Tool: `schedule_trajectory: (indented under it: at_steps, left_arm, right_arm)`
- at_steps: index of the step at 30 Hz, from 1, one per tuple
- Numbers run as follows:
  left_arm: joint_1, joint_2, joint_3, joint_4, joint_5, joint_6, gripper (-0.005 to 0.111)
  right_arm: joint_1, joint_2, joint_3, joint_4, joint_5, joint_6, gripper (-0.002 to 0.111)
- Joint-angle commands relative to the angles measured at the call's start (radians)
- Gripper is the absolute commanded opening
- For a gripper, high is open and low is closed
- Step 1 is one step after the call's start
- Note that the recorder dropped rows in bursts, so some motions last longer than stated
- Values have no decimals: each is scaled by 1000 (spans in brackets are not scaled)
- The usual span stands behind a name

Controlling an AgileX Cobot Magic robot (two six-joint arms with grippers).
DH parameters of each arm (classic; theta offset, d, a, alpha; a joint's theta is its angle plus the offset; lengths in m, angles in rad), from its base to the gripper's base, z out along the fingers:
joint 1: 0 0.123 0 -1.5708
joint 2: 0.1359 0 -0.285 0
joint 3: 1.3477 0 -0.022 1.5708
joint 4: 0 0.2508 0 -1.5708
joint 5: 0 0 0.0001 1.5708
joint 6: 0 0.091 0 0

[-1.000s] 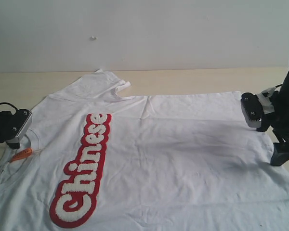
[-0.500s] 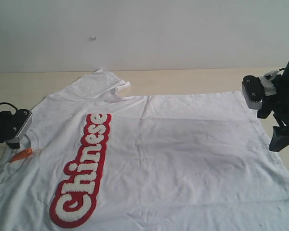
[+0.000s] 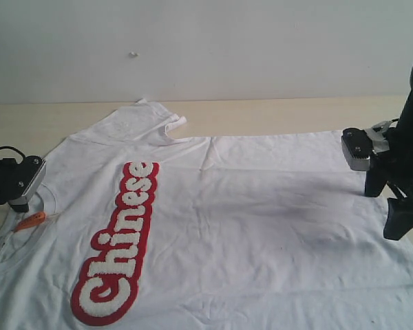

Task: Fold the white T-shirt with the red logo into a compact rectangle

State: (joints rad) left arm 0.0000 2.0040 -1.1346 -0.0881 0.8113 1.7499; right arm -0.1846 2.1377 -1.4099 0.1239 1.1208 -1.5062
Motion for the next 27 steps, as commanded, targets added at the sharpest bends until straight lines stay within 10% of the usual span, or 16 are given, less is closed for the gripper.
schedule_trajectory:
  at_steps: [1, 27]
  left_arm:
    - [2, 34, 12, 13, -6, -1, 104]
    - [2, 34, 12, 13, -6, -1, 104]
  right_arm:
    - [-2, 30, -2, -28, -83, 0, 105]
    - [-2, -16, -2, 17, -215, -93, 105]
